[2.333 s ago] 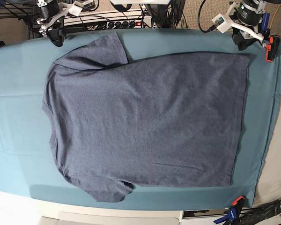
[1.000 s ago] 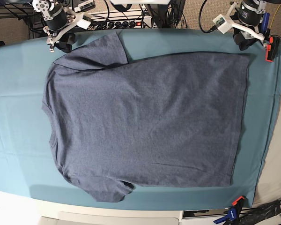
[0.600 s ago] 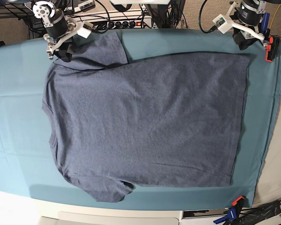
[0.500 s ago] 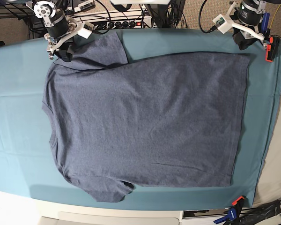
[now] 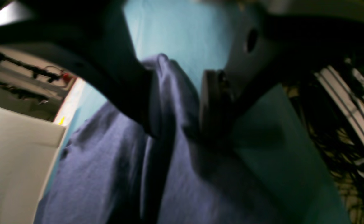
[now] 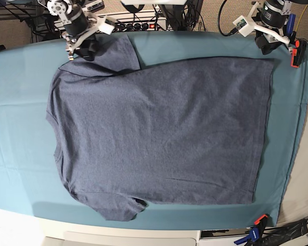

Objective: Fold the T-shirt properly
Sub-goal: 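Grasp the shirt's shoulder edges with both grippers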

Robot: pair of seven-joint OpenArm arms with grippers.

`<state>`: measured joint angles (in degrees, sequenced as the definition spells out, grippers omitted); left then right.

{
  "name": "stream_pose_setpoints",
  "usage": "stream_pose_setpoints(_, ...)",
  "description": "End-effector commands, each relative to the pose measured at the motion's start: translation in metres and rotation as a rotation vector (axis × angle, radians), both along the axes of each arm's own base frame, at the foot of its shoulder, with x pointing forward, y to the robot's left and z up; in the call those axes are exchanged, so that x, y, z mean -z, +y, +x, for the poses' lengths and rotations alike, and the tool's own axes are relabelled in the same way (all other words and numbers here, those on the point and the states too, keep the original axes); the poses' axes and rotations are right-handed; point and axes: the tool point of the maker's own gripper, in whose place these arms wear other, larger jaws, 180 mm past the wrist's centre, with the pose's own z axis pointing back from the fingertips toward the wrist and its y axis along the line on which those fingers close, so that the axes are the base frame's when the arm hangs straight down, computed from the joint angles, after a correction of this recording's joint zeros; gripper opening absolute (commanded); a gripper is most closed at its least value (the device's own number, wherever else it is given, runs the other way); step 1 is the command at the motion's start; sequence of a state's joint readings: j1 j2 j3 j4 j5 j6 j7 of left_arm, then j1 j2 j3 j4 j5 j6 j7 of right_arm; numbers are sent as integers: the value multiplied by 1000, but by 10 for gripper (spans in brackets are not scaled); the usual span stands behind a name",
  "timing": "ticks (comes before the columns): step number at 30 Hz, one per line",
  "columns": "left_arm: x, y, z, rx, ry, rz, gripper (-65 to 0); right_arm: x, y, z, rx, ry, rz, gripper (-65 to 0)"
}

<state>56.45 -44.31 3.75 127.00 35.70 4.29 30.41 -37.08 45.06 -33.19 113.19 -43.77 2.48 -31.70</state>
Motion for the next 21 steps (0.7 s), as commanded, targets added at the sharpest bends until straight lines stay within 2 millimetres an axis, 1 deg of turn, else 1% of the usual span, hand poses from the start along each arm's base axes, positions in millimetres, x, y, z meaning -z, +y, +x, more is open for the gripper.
stream_pose_setpoints(1,-6,-1,2,7,-21,-1,-464,2,1,-3,-5,27,1,-462)
stream_pose_setpoints(3,-6,-1,2,8,-21,-2,-464,5,3,-6,-15,47,-2,-492)
stream_pose_setpoints(5,-6,-1,2,8,-21,-2,-464,8,3,-10,-26,72,-13,-535)
stream_pose_setpoints(6,-6,-1,2,7,-20,-2,-464,9,3,-11,-29,81,-19,-575)
stream_pose_setpoints(7,-6,-1,2,7,-19,-3,-464,10,2,-12,-30,87,-25,-635)
stream_pose_setpoints(8,-6,-1,2,6,-18,-5,-464,11,2,-13,-24,94,-23,-650)
stream_pose_setpoints(12,-3,-3,-1,20,4,-2,-464,12,0,-14,-9,102,-20,-650)
stream_pose_setpoints(16,15,-7,-15,108,110,22,-454,11,1,-13,-10,98,-19,-650)
stream_pose_setpoints(19,24,4,-18,133,135,55,-454,10,1,-12,-6,88,-13,-650)
stream_pose_setpoints(21,29,14,-14,141,139,86,-454,7,2,-8,5,61,2,-650)
